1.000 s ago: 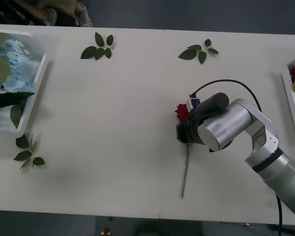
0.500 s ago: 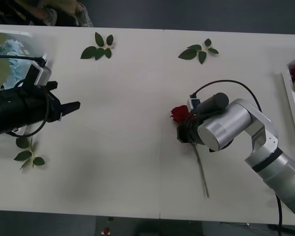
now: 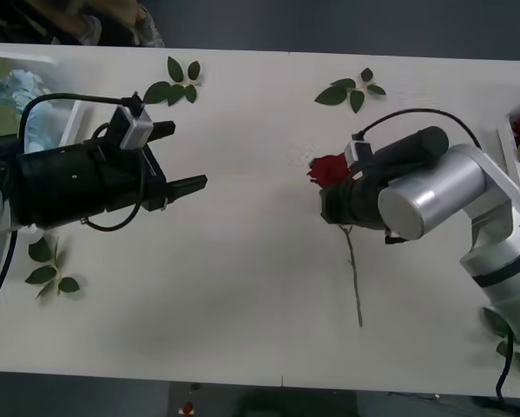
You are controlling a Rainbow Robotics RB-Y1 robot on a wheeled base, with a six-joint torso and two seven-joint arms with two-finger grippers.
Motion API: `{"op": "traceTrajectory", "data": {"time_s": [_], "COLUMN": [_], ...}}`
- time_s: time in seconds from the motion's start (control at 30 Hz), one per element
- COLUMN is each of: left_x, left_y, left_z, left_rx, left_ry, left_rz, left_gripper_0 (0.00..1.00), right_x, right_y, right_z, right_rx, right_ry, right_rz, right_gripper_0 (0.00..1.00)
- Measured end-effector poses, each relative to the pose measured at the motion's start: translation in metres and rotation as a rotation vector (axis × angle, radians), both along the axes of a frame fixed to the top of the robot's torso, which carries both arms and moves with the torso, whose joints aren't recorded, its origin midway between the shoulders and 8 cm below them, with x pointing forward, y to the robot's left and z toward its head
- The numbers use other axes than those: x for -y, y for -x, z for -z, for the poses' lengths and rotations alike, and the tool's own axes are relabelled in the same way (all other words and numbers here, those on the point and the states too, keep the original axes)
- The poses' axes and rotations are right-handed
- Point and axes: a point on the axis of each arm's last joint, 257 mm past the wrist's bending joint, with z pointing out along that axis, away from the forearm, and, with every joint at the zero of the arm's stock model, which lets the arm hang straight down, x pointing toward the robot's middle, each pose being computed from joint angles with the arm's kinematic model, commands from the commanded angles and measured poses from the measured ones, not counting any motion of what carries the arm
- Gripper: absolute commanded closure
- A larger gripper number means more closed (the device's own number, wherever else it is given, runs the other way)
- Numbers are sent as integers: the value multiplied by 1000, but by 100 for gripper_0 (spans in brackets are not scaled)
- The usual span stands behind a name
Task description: Put the red flowers into the right box and the blue flowers into the left box
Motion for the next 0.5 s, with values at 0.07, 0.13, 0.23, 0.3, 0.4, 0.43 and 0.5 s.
{"op": "traceTrajectory", "data": {"time_s": [0.07, 0.13, 0.23, 0.3, 0.4, 0.43, 0.5], "left_x": [2, 4, 6, 9, 21, 26, 35], "left_y": [7, 13, 21, 25, 34, 38, 42], "left_z": [-4, -7, -10, -12, -13, -10, 3], "left_rx": [-14, -31, -53, -72, -143, -173, -233], "left_ry": [38, 75, 126, 165, 269, 298, 326], "left_rz": [22, 39, 59, 75, 131, 150, 178], "left_gripper_0": [0, 0, 0, 0, 0, 0, 0], "right_x": [12, 26, 44, 59, 84, 92, 109], "right_y": [-7, -13, -20, -25, -28, -29, -32], "right_z": [-22, -44, -75, -95, -115, -120, -130], "right_rx": [35, 66, 107, 141, 175, 181, 197], "right_ry": [-6, -19, -54, -62, -41, -30, 8], "right_rz": [21, 44, 72, 87, 101, 104, 111], "right_gripper_0": [100, 100, 100, 100, 100, 100, 100]}}
